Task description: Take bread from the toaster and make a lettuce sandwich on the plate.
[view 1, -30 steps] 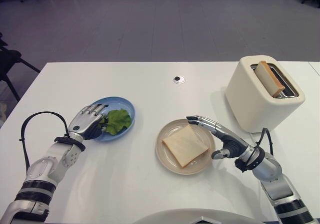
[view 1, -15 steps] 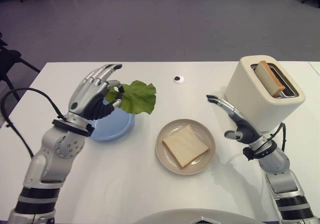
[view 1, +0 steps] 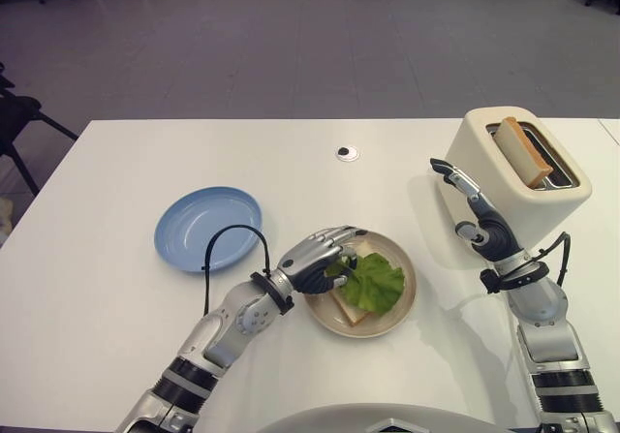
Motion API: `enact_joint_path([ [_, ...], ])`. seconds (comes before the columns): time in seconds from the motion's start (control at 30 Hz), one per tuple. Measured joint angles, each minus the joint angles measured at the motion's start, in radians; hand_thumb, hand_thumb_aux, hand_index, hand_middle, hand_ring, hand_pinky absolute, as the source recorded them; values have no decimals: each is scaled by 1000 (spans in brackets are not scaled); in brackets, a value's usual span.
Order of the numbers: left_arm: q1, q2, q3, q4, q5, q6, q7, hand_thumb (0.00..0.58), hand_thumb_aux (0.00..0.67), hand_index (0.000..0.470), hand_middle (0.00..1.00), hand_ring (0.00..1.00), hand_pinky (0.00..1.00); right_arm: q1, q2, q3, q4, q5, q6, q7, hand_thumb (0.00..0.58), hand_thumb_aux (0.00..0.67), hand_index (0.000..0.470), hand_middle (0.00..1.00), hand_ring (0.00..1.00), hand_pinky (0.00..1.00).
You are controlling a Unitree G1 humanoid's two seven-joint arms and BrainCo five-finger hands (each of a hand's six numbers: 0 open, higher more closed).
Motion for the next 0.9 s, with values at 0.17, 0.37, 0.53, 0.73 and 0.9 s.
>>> enact_joint_path([
  [0.17,-6,-10,-3,20,18,-13,17,0,0,0,0,0,0,0,0,3,0,-1,0,7,0,0,0,0,0,0],
  [0.37,-8,-9,33,1,35,-13,39,0,0,0,0,0,0,0,0,8,1,-9,-10,14,0,0,0,0,0,0],
  [0.53,28,61,112,-119,17,-35,19,0,0,0,0,0,0,-3,-2,2,0,-24,-23,7,0,0,0,0,0,0],
  [0.73,216,48,253,-323,-262,-42,1,0,0,0,0,0,0,-57,-143,-177,-58,-178,5,-60,0,0,0,0,0,0],
  [0.9,334,-59,301,-250,-598,-96,-9,0,0,0,0,0,0,-94,-361,-277,97,-401,137,-111,0,0,0,0,0,0],
])
